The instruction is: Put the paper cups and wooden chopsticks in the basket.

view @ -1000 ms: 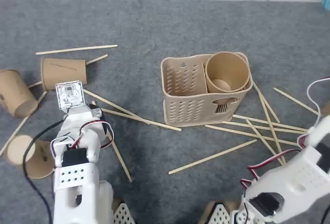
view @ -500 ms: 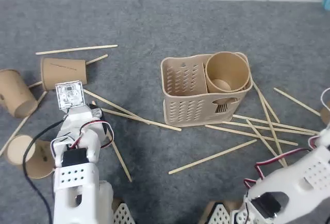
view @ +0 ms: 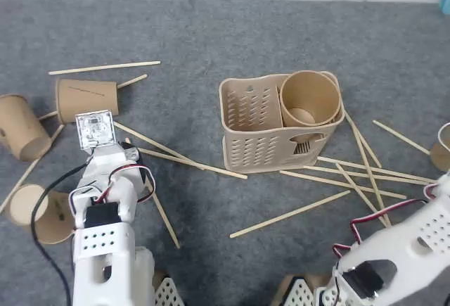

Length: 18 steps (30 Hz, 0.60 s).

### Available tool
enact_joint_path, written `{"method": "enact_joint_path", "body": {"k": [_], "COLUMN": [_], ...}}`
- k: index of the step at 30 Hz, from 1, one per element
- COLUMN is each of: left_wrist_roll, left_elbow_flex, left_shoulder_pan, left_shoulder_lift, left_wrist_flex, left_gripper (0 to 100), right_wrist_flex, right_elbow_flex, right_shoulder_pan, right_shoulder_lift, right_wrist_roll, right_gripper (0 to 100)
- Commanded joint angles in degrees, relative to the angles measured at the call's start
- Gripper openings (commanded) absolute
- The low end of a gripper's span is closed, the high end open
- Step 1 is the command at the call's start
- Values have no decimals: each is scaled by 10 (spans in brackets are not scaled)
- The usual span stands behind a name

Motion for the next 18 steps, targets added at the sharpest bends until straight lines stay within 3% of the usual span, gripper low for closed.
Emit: {"method": "enact_joint_path", "body": {"k": [1,9,18], "left_wrist_roll": [-6,-6,-6], "left_elbow_flex": [-10,-10,-10], "left_shoulder_pan": [0,0,0], "left_shoulder_lift": [4,4,4], "left_wrist_flex": [-16,-16,-16], "left_gripper": [13,13,13], "right_wrist_flex": [-6,67,126], "right_elbow_flex": [-31,-31,-31], "right_shoulder_pan": [10,2,-69], "right_shoulder_lift": [-24,-126,-280], "right_wrist_roll": [-6,-88,-200], "right_gripper": [6,8,8]}}
